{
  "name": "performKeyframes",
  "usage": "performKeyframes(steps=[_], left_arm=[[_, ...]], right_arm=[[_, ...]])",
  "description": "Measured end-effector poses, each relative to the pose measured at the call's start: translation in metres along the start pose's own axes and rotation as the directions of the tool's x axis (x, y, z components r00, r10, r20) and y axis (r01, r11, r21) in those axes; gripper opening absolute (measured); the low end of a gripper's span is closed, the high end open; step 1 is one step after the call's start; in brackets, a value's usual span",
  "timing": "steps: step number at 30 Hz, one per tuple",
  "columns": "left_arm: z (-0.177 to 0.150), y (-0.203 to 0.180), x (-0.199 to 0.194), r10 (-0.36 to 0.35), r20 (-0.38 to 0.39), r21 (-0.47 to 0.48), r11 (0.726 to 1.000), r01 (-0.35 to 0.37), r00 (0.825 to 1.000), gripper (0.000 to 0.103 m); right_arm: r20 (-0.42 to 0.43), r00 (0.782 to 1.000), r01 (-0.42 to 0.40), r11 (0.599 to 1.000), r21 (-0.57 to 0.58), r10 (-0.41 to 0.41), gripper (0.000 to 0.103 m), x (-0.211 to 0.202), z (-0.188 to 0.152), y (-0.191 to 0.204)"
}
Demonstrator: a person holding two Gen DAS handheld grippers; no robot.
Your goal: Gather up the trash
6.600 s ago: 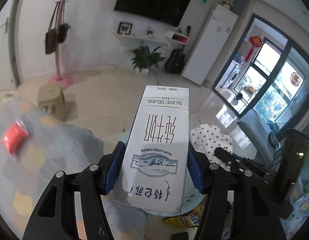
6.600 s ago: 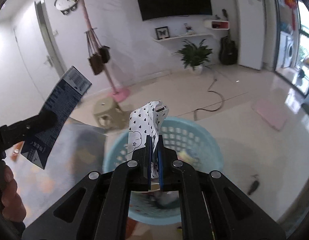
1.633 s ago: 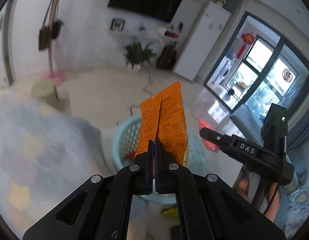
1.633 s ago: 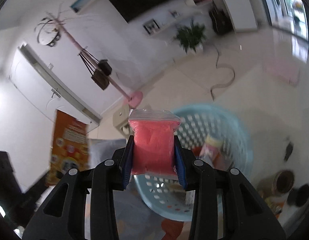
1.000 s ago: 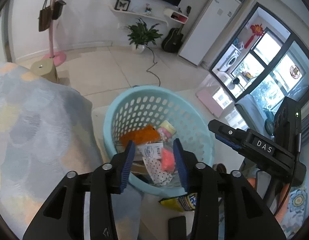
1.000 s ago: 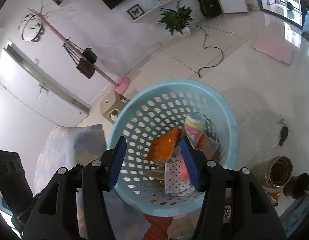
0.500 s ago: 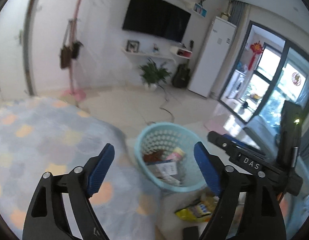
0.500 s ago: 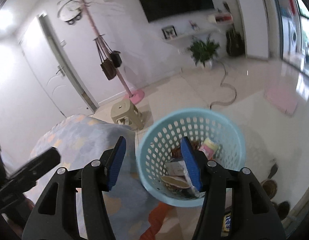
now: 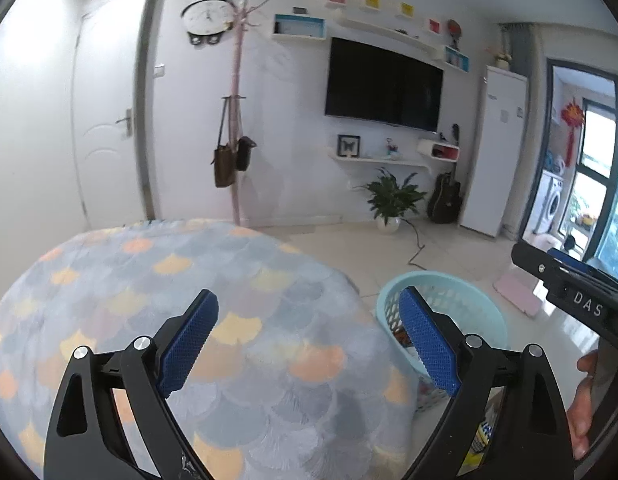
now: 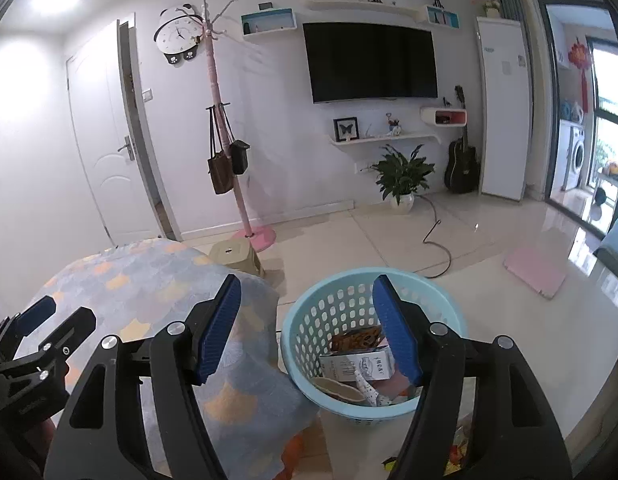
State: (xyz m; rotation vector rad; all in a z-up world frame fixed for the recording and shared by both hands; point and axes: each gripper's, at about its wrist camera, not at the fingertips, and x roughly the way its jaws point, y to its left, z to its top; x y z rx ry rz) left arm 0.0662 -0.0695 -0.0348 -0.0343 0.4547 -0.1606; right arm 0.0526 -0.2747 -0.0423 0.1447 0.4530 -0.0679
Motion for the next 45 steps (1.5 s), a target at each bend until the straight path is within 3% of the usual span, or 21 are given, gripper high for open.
performKeyframes(steps=[9,17,45], left_arm=[[-0.017,0.012,-0.003,0.140,0.081,-0.004,0.990,-0.140,0.987,0.091],[-0.022,0.027,0.002,0.133,0.067,-0.060,0.990,-0.130,0.989,0.091],[-0.030,0.020,0.009,0.154,0.038,-0.016,0.988,-0.153,0.987,0.094]], right_arm=[[0.031,0.999,0.028,0.999,-0.031,-0.027,0.065,0.001,-0.012,0.011],[0.059,0.997,0.053,0.996,-0.075,-0.048,0.065,0.007,-0.018,0.020],[0.034,0.999,0.018,0.997,-0.078,-0.016,0.065,0.014,-0.028,0.027]])
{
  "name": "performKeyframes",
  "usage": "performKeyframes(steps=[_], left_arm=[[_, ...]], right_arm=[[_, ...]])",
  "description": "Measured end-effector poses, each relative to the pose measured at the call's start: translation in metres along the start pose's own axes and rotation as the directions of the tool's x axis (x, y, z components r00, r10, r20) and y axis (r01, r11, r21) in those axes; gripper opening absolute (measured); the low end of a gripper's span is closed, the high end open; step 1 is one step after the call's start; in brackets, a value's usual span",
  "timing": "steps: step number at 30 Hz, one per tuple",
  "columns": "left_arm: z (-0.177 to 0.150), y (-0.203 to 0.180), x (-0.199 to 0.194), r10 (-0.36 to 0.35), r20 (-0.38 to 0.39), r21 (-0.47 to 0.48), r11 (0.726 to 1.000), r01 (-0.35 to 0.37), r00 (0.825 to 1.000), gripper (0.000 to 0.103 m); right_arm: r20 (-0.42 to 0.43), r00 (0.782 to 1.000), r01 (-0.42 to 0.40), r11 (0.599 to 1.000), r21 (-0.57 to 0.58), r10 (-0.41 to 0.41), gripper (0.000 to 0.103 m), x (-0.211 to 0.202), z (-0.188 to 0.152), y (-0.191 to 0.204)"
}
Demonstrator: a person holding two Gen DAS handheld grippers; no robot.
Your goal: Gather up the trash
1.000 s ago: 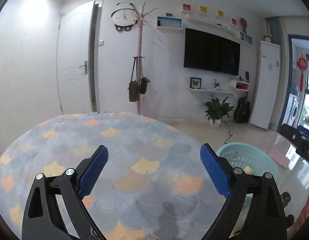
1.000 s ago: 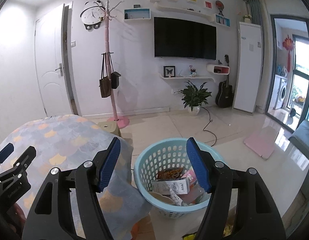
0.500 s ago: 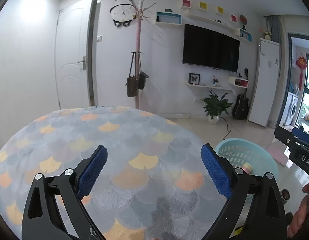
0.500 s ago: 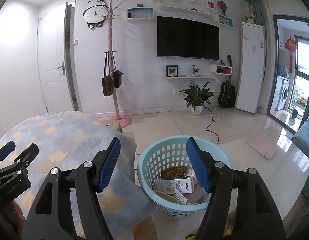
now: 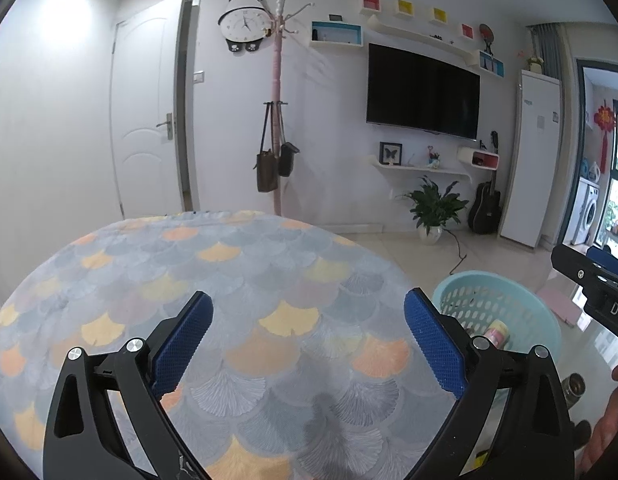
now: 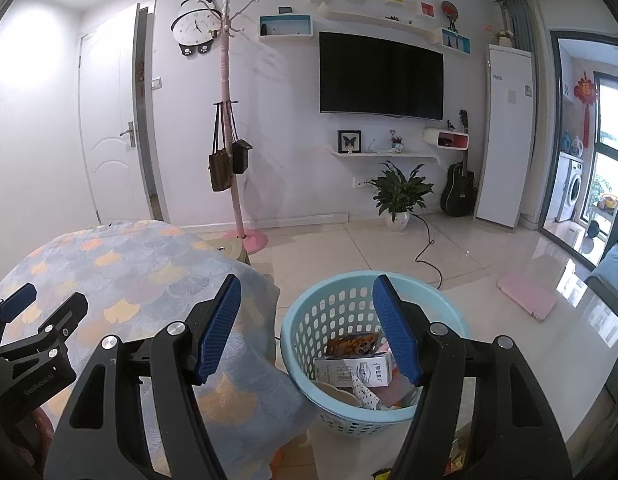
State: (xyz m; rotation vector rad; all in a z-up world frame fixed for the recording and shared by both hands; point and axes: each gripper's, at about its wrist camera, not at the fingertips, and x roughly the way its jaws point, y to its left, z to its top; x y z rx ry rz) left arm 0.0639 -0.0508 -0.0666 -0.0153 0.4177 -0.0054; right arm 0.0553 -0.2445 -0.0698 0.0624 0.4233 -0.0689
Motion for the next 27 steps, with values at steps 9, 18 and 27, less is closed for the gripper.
performKeyframes(steps=[9,18,27], left_arm=[[-0.0020,-0.0018,-0.0022,0.012,-0.002,0.006,1.000,-0.012,1.000,0.094],[-0.0012,-0.0014,-0.0025,0.009,-0.010,0.006,1.000,-0.009,1.000,0.094],[0.0009,0.0009,-0.0048,0.018,-0.010,0.002,1.000,-0.018,1.000,0.094]], right_arm=[[-0.013,1.000,-0.007,1.000,0.007,0.008,0.065,0.0040,0.0019,-0.0004],[-0.021,1.000,-0.023,1.000,0.002,0.023,0.065,0.0063,0.0005,0.0002],[-0.029,0.999,-0.023,1.000,0.009,0.023,0.065,0.0086,-0.0005,0.0006]])
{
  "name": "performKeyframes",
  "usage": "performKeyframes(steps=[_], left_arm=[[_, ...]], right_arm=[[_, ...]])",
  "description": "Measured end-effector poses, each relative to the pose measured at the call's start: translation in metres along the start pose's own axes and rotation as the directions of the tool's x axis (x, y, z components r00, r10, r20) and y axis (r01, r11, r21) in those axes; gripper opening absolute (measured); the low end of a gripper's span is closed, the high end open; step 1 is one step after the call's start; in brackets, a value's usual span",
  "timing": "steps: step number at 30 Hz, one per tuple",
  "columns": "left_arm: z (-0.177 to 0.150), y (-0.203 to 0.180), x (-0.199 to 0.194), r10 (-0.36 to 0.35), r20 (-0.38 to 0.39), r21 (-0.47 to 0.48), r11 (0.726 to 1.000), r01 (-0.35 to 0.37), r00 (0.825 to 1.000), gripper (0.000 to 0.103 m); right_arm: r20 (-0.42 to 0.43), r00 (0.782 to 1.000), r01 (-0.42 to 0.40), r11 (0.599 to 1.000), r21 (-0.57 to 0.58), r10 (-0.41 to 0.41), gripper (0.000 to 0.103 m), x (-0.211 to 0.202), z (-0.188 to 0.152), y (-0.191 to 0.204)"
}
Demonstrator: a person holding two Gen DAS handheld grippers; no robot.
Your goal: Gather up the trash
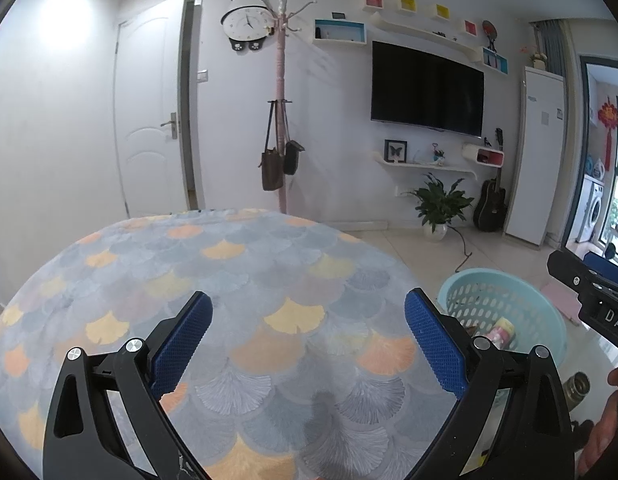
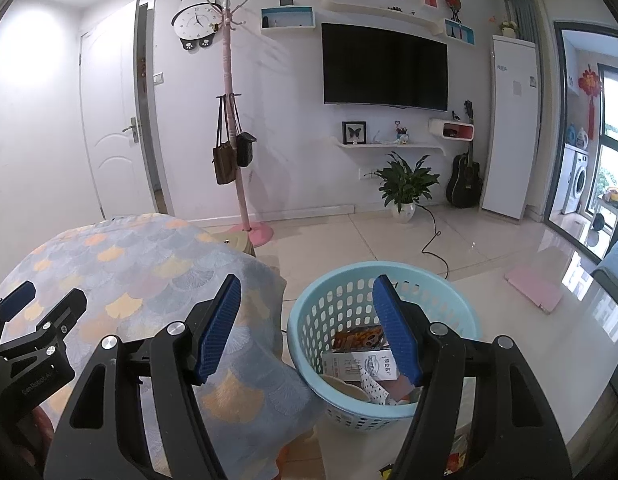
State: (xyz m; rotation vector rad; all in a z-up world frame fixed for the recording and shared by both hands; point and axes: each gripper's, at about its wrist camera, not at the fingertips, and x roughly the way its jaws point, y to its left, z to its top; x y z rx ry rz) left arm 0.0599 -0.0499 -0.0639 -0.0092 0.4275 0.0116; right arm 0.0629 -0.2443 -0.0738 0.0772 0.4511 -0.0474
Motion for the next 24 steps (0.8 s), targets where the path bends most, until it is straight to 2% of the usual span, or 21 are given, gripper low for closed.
performKeyframes(steps=[24], left_arm=[[0.0013,-0.0007,-0.0025,-0.007,0.013,-0.003,1.000,0.007,1.000,0.094]], right_arm=[[-0.013,1.000,-0.011,1.000,0.012,0.011,0.065,0.0054,-0.0033,-0.0003]])
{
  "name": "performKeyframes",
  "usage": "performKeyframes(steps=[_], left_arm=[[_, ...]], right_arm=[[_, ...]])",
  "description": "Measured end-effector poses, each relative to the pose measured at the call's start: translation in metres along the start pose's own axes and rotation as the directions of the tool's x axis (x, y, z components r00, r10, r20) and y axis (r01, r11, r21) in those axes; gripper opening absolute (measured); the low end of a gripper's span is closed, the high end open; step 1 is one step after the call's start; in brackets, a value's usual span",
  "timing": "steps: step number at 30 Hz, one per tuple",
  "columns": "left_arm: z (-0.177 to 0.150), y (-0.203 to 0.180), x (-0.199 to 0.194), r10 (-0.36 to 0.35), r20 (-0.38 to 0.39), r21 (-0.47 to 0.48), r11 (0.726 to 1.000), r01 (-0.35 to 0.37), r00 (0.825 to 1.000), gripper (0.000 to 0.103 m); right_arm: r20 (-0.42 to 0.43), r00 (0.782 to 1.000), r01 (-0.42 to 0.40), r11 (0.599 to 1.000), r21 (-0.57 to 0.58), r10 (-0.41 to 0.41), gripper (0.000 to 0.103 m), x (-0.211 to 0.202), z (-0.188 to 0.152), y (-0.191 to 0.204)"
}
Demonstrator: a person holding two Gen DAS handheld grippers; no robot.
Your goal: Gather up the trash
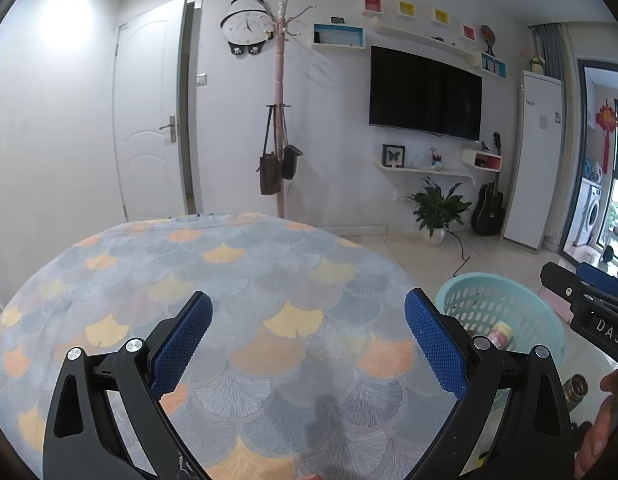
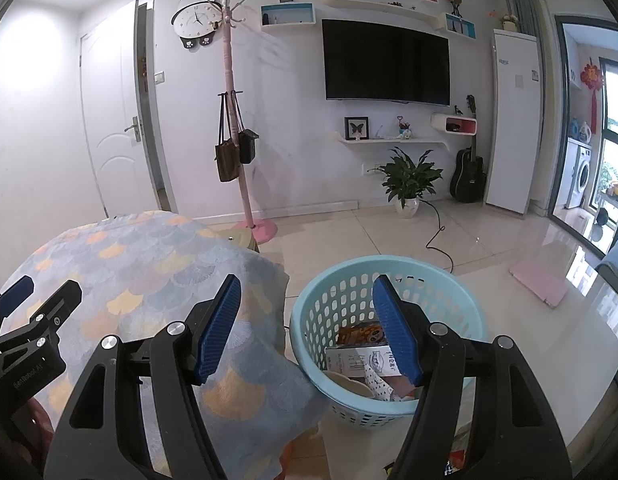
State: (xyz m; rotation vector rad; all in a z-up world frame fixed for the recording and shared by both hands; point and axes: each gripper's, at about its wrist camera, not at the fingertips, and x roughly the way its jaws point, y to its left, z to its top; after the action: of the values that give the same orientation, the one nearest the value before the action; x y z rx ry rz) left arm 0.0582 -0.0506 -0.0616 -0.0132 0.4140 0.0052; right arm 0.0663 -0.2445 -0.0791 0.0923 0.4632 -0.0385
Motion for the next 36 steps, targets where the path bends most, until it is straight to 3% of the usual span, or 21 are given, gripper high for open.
performKeyframes(steps=[36], left_arm=[[0.0034,-0.0035,-0.0022,0.009,0.007,0.000,1.000,-0.009,1.000,0.094]], right_arm=[[0.005,1.000,-0.002,1.000,-0.006,0.002,0.065,0.0004,-0.0029,0.0044]])
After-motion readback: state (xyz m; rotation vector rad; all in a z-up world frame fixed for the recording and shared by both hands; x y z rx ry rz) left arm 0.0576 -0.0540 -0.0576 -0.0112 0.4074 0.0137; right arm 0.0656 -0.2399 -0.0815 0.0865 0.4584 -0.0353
